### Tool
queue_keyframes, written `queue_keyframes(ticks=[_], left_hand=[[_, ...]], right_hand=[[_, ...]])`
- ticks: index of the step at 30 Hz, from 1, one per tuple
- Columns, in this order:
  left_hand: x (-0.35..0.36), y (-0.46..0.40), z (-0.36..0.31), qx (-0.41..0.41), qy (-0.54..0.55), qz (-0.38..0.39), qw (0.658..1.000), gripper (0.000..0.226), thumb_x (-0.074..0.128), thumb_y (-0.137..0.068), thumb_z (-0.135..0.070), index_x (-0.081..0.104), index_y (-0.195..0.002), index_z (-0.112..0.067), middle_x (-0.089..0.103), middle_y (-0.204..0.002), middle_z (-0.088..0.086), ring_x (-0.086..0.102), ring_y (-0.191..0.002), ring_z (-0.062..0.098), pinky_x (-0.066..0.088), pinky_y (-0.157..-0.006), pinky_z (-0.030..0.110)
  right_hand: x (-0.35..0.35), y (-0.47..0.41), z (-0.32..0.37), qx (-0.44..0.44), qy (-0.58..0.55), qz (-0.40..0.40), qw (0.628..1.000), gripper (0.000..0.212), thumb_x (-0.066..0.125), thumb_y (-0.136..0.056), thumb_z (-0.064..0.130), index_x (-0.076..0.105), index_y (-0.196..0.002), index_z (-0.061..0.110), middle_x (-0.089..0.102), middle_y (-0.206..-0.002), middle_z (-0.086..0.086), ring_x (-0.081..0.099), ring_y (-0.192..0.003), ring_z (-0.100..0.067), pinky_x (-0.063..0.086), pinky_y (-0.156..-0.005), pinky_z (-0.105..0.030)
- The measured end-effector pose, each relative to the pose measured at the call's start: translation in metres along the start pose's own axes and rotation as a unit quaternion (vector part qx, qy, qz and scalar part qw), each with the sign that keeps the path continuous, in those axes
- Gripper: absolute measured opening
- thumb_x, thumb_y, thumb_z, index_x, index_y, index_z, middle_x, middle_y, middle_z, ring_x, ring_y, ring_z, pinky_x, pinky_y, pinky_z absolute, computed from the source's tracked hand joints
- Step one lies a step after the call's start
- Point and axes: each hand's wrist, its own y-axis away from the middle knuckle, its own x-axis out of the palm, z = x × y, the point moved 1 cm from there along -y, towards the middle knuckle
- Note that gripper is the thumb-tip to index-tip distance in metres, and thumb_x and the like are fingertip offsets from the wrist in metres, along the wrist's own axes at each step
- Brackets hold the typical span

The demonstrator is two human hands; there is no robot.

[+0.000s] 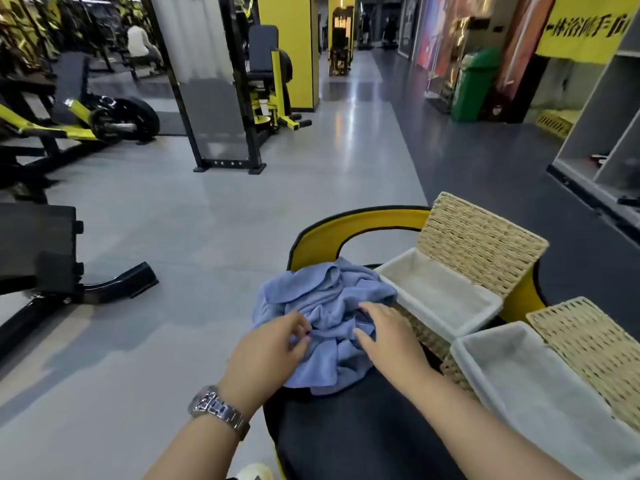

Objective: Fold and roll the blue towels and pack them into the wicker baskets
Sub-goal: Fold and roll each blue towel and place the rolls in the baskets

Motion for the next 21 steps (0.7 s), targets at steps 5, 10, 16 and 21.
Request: queue_keyframes(ticks=[5,10,16,21], left_hand=[[0.017,-0.012,0.013,-0.007,0.002,-0.002,1.0,0.013,0.053,-0.084,-0.038,0.053,-0.096,-0.035,0.065,-0.084,-0.015,0.061,-0.075,0.004,0.052,-0.071,0.031],[0.021,-0.017,0.013,0.003,0.008,0.006,1.0,0.024,0.054,-0.085,-0.034,0.054,-0.109,-0.038,0.068,-0.095,-0.015,0.063,-0.088,0.005,0.053,-0.075,0.032],[0.028,-0.012,0.002,0.039,0.039,-0.005,0.998,0.067,0.053,-0.089,-0.034,0.016,-0.143,-0.042,0.067,-0.106,-0.01,0.063,-0.093,0.01,0.054,-0.078,0.032],[0.026,0.003,-0.013,0.124,0.03,0.039,0.991,0.039,0.057,-0.078,-0.02,0.057,-0.114,-0.035,0.057,-0.078,-0.013,0.053,-0.079,0.007,0.045,-0.068,0.025]], right_hand=[[0.037,-0.072,0.013,-0.014,0.038,-0.059,0.997,0.066,0.06,-0.089,0.041,0.036,-0.142,0.012,0.049,-0.139,-0.005,0.042,-0.13,-0.025,0.036,-0.106,-0.036],[0.046,-0.103,0.022,0.036,0.059,-0.082,0.994,0.022,0.052,-0.092,0.024,0.065,-0.105,0.011,0.067,-0.095,-0.012,0.057,-0.1,-0.031,0.04,-0.072,-0.037],[0.017,-0.014,0.036,-0.094,-0.026,-0.177,0.979,0.016,0.058,-0.083,0.011,0.052,-0.068,0.013,0.045,-0.063,0.006,0.046,-0.065,-0.015,0.04,-0.06,-0.031],[0.014,0.079,0.045,-0.208,-0.108,-0.006,0.972,0.023,0.051,-0.091,0.03,0.059,-0.11,0.019,0.058,-0.09,0.008,0.052,-0.085,-0.004,0.039,-0.077,-0.013]])
